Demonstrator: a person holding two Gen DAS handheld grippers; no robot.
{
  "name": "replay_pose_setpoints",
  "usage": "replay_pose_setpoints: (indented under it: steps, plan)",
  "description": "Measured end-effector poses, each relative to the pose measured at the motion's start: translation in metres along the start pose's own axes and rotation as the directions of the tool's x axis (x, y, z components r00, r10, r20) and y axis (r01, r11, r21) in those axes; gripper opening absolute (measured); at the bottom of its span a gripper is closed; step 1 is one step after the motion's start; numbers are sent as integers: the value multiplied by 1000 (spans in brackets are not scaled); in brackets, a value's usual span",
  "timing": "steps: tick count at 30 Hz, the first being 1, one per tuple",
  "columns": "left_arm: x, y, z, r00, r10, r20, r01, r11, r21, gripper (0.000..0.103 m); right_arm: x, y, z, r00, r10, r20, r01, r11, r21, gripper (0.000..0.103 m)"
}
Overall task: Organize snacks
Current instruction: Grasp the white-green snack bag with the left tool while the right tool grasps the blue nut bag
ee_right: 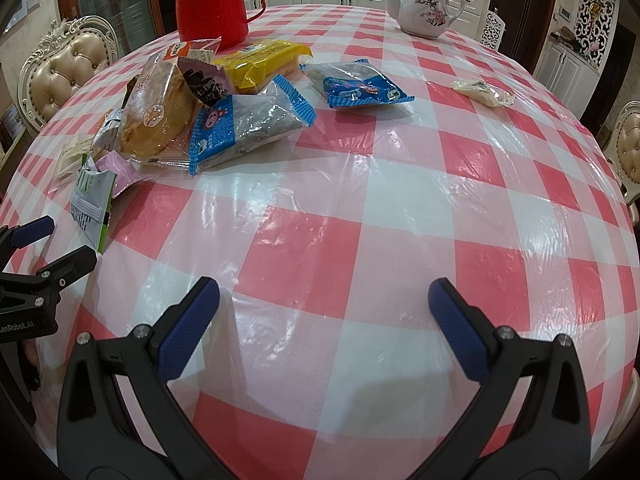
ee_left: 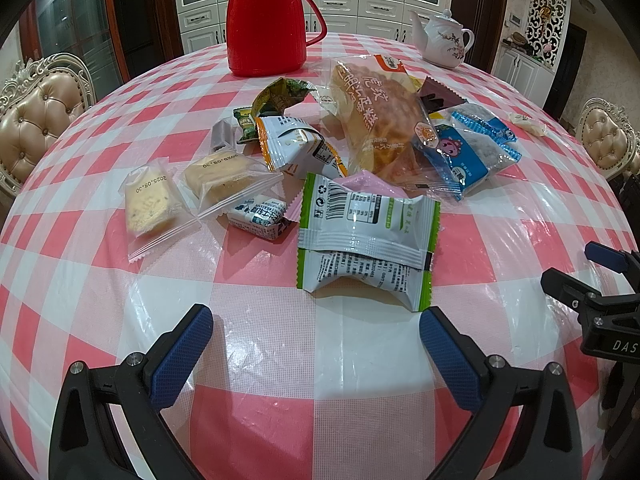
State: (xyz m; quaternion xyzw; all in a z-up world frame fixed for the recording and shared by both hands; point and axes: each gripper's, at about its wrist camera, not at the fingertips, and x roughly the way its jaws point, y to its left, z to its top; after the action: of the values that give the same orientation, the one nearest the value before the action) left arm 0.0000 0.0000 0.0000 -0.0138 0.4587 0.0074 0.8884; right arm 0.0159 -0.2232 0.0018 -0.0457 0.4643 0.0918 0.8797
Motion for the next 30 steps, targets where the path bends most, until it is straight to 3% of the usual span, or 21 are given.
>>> replay_pose_setpoints:
  steps: [6, 9, 11, 15, 18, 19, 20, 21, 22, 23, 30]
  plan:
    - [-6, 1, -3, 999, -40, -9, 40, 999, -14, 103, -1, -6, 0, 999, 34, -6, -34, 999, -13, 103]
    - [-18, 4, -11, 992, -127, 22, 128, 986, -107, 103, -16, -32, -2, 994, 70, 88, -80, 989, 121, 103]
    - [-21, 1, -11, 989, -144, 26, 146, 978, -147, 103, -23, -53, -5, 983, 105, 152, -139, 963, 230, 103]
    - [-14, -15, 7, 995, -85, 43, 89, 989, -117, 103, -18, -85, -10, 967, 169, 189, -232, 890, 391, 103]
    - [1, -32, 26, 999, 11, 46, -8, 998, -69, 103, -20, -87, -11, 961, 174, 214, -248, 881, 402, 103]
    - [5, -35, 28, 998, 45, 38, -44, 998, -46, 101, -21, -84, -10, 961, 173, 214, -247, 886, 392, 103]
    - [9, -37, 30, 997, 71, 24, -70, 997, -22, 87, -22, -80, -9, 963, 168, 212, -239, 895, 376, 103]
    - [11, -38, 29, 998, 67, 6, -67, 998, -9, 66, -23, -76, -8, 964, 161, 211, -230, 905, 358, 103]
    - [6, -34, 26, 1000, 6, 9, -6, 999, -32, 62, -23, -75, -8, 964, 157, 213, -224, 912, 345, 103]
    - [2, -31, 23, 1000, -12, 11, 13, 999, -45, 50, -25, -73, -10, 965, 150, 216, -216, 920, 327, 103]
    - [-45, 8, -8, 984, -79, 162, 89, 995, -54, 49, -26, -68, -9, 962, 157, 224, -219, 934, 284, 103]
